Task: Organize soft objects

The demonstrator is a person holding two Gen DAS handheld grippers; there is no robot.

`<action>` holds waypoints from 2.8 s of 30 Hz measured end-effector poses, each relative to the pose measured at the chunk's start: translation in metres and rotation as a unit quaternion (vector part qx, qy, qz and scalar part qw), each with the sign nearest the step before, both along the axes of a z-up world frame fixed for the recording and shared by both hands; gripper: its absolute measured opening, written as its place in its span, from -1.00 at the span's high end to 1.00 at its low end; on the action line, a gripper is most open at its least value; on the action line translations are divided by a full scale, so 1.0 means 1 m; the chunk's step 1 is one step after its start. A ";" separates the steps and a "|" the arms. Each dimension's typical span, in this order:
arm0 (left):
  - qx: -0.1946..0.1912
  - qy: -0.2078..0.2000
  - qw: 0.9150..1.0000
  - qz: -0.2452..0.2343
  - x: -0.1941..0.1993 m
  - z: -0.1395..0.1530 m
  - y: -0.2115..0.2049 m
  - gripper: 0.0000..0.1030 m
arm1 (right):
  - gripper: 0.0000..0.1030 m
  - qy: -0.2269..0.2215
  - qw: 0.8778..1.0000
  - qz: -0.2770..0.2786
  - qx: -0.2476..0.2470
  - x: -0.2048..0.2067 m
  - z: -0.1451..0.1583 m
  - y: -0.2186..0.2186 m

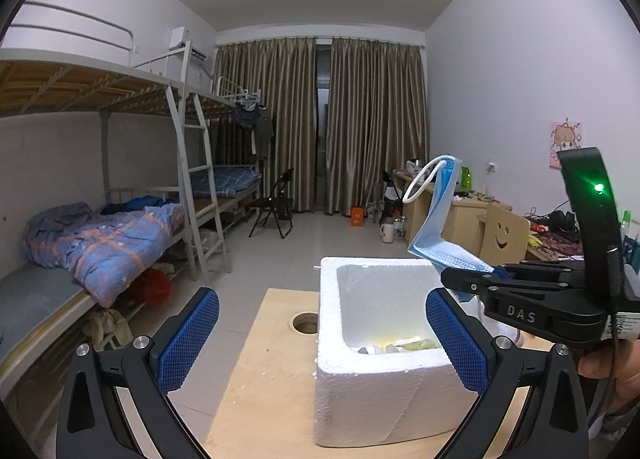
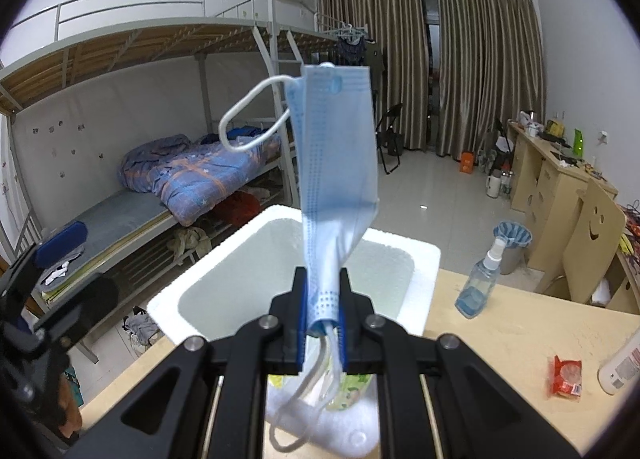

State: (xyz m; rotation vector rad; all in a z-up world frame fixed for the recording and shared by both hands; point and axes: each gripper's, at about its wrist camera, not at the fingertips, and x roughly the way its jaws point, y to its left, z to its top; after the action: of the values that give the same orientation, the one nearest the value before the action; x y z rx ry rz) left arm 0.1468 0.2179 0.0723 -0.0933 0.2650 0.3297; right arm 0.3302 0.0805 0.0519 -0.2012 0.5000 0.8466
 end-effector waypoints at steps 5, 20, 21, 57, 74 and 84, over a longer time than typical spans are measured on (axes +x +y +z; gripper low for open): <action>-0.005 0.002 1.000 0.004 0.000 -0.004 0.005 -1.00 | 0.67 0.002 1.000 0.000 -0.015 0.001 -0.006 0.008; -0.006 0.007 1.000 0.002 -0.001 -0.007 0.001 -1.00 | -0.19 -0.004 1.000 -0.007 -0.013 -0.005 -0.003 0.007; -0.005 0.005 1.000 0.001 -0.002 -0.006 -0.001 -1.00 | -0.19 -0.006 1.000 -0.008 -0.011 -0.007 -0.001 0.005; 0.018 -0.029 0.995 -0.091 -0.088 0.023 -0.132 -1.00 | -1.00 -0.072 0.989 -0.100 0.081 -0.121 0.032 -0.164; 0.013 -0.052 0.994 -0.096 -0.154 0.003 -0.174 -1.00 | -1.00 -0.120 0.977 -0.149 0.099 -0.192 0.004 -0.211; 0.006 -0.066 0.993 -0.093 -0.191 -0.023 -0.181 -1.00 | -1.00 -0.128 0.971 -0.162 0.116 -0.224 -0.029 -0.238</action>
State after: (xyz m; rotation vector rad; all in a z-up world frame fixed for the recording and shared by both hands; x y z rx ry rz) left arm -0.0445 0.0369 0.0494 -0.0782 0.1386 0.1397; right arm 0.1061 -0.1577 0.0227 -0.0099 0.1804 0.5422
